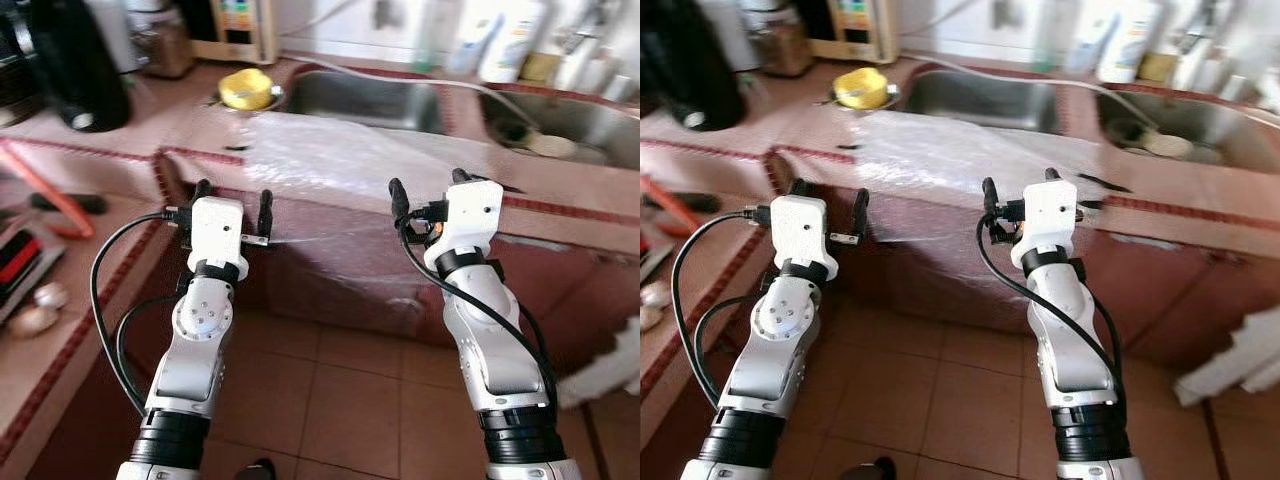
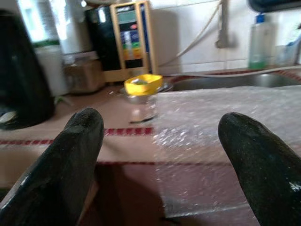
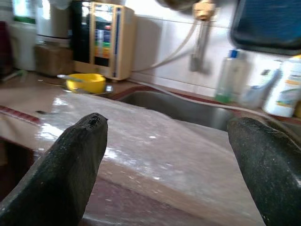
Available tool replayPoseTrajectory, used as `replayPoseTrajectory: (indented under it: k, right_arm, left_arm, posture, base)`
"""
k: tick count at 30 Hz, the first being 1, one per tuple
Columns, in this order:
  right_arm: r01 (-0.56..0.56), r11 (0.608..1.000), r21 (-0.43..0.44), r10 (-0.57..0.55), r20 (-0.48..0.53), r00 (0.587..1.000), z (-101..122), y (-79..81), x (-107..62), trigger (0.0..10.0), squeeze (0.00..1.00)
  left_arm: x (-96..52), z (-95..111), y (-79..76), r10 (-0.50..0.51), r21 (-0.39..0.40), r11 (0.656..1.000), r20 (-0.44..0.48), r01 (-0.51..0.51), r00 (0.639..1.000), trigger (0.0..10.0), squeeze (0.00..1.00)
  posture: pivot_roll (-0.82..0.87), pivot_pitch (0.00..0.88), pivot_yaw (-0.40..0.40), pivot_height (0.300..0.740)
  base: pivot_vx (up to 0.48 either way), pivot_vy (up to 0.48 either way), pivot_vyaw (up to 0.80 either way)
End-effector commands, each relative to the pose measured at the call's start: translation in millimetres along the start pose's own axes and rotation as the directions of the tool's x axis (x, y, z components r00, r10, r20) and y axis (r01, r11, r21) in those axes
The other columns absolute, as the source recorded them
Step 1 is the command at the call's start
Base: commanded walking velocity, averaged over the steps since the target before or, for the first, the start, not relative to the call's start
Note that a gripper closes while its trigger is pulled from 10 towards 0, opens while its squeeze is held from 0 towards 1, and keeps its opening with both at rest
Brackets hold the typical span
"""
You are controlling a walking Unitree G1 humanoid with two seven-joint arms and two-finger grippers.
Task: Kitchen organization
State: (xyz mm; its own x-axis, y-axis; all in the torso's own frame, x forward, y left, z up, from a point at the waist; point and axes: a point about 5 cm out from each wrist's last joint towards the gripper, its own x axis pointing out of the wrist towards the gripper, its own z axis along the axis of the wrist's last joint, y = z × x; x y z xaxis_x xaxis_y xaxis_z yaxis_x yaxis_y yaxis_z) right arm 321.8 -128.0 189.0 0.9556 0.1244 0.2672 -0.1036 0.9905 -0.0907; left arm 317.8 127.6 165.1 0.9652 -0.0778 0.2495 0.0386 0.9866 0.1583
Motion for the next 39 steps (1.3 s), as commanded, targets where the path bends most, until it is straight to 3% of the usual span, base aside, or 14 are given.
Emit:
replayPoseTrajectory:
  k: [1,8,17,28,39]
  right_arm:
    - [0.014,1.0,0.012,-0.014,0.01,1.0,2.6,-3.6,-0.8,10.0,0.0]
    - [0.058,0.998,0.01,-0.058,-0.005,0.998,1.6,-10.3,0.2,10.0,0.0]
    - [0.043,0.999,0.007,-0.043,0.006,0.999,3.0,-10.1,0.6,10.0,0.0]
    - [0.003,1.0,-0.013,-0.002,0.017,1.0,4.6,-5.8,2.3,10.0,0.0]
    - [-0.016,0.999,-0.028,0.017,0.016,1.0,4.3,-7.1,2.5,10.0,0.0]
  left_arm:
    - [-0.3,2.7,-2.7,-0.036,-0.024,0.999,0.005,0.036,0.999,10.0,0.0]
    - [3.9,7.7,-4.9,-0.1,-0.061,0.993,0.029,0.101,0.995,10.0,0.0]
    - [6.0,12.6,-5.7,-0.111,-0.076,0.991,0.043,0.114,0.993,10.0,0.0]
    - [5.3,11.7,-4.3,-0.1,-0.1,0.989,0.044,0.104,0.994,10.0,0.0]
    - [3.1,9.7,-12.5,-0.116,-0.118,0.986,0.039,0.12,0.993,10.0,0.0]
  posture:
    - [-0.04,0.087,-0.035,0.74]
    - [-0.04,0.085,-0.036,0.74]
    - [-0.04,0.089,-0.043,0.74]
    - [-0.04,0.085,-0.05,0.74]
    - [-0.05,0.073,-0.059,0.74]
  base:
    - [0.0,0.0,0.0]
    - [0.0,0.0,-0.07]
    - [0.0,0.0,-0.37]
    - [0.378,0.0,0.0]
    - [0.45,0.0,0.0]
